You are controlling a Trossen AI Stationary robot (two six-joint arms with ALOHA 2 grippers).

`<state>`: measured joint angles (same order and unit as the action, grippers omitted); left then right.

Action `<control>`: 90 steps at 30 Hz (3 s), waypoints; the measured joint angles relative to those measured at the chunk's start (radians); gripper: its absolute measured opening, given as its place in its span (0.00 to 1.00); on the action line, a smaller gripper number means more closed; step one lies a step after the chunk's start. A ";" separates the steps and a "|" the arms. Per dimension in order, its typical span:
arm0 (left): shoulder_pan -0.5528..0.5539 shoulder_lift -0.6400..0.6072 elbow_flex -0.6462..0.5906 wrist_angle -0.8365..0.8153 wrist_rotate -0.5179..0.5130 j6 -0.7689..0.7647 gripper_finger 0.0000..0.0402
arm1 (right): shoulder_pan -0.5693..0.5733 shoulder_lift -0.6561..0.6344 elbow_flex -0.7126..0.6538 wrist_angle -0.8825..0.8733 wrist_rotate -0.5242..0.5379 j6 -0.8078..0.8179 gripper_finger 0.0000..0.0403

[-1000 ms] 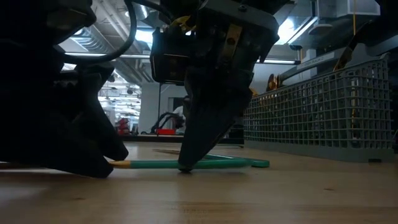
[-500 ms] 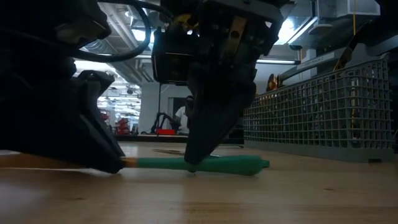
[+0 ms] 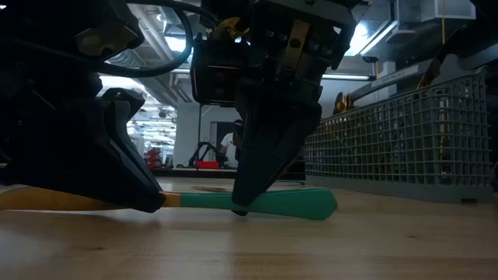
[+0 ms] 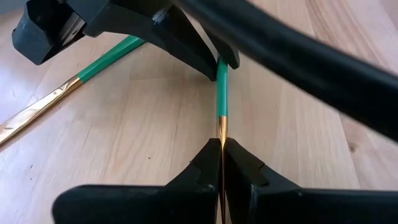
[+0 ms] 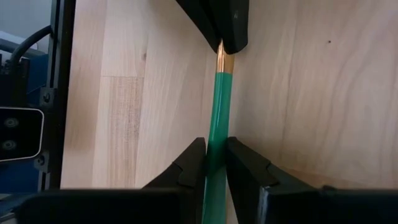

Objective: Sort silverware
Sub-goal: Put the top left fork into the bottom section of the basket

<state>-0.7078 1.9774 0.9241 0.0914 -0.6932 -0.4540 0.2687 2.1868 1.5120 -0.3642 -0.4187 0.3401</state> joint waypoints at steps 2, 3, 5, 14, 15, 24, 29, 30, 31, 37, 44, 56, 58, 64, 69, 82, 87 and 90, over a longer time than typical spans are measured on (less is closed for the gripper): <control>0.000 0.000 0.000 0.000 0.002 -0.001 0.01 | 0.000 0.000 0.000 -0.001 0.000 0.000 0.15; 0.000 0.000 0.000 0.000 0.002 -0.001 0.00 | 0.000 0.000 0.000 -0.001 0.001 0.000 0.15; 0.000 0.000 0.000 0.000 0.002 -0.002 0.00 | 0.000 0.000 0.000 -0.001 0.005 0.000 0.16; -0.017 -0.014 -0.001 0.003 0.015 -0.030 0.00 | -0.012 -0.015 0.000 -0.004 0.015 -0.004 0.15; -0.021 -0.018 -0.002 0.000 0.018 -0.038 0.00 | -0.013 -0.018 0.000 0.001 0.015 -0.005 0.16; -0.029 -0.025 -0.002 0.000 0.019 -0.063 0.00 | -0.014 -0.086 0.001 -0.090 0.037 -0.033 0.16; -0.030 -0.025 0.000 0.016 0.020 -0.063 0.00 | -0.013 -0.167 0.001 -0.189 0.108 -0.059 0.15; -0.030 -0.025 0.003 0.015 0.021 -0.062 0.00 | -0.013 -0.188 0.001 -0.203 0.122 -0.060 0.15; -0.029 -0.027 0.007 0.014 0.023 -0.056 0.00 | -0.013 -0.213 0.001 -0.223 0.138 -0.060 0.15; -0.006 -0.046 0.066 0.018 0.016 0.089 0.00 | -0.011 -0.381 0.001 -0.286 0.249 -0.069 0.15; 0.059 -0.063 0.128 0.015 -0.003 0.293 0.00 | 0.032 -0.601 0.001 -0.398 0.504 -0.087 0.15; 0.226 -0.083 0.323 -0.004 -0.191 0.987 0.00 | 0.271 -0.849 -0.002 -0.587 0.942 0.021 0.15; 0.260 -0.083 0.371 -0.007 -0.231 1.157 0.00 | 0.326 -0.861 -0.002 -0.614 1.010 0.053 0.15; 0.364 -0.084 0.484 -0.001 -0.287 1.646 0.00 | 0.476 -0.858 -0.003 -0.723 1.183 0.200 0.15; 0.444 -0.083 0.515 0.001 -0.274 1.989 0.00 | 0.572 -0.843 -0.003 -0.789 1.292 0.338 0.15; 0.540 -0.072 0.515 0.004 -0.035 2.393 0.00 | 0.647 -0.834 -0.003 -0.822 1.466 0.396 0.15; 0.556 -0.037 0.515 0.028 0.015 2.505 0.00 | 0.647 -0.834 -0.003 -0.844 1.488 0.412 0.15; 0.570 -0.015 0.516 0.057 0.046 2.576 0.00 | 0.647 -0.834 -0.003 -0.853 1.496 0.420 0.15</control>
<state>-0.1383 1.9620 1.4399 0.1480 -0.6472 2.1222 0.9161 1.3529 1.5093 -1.2169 1.0772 0.7602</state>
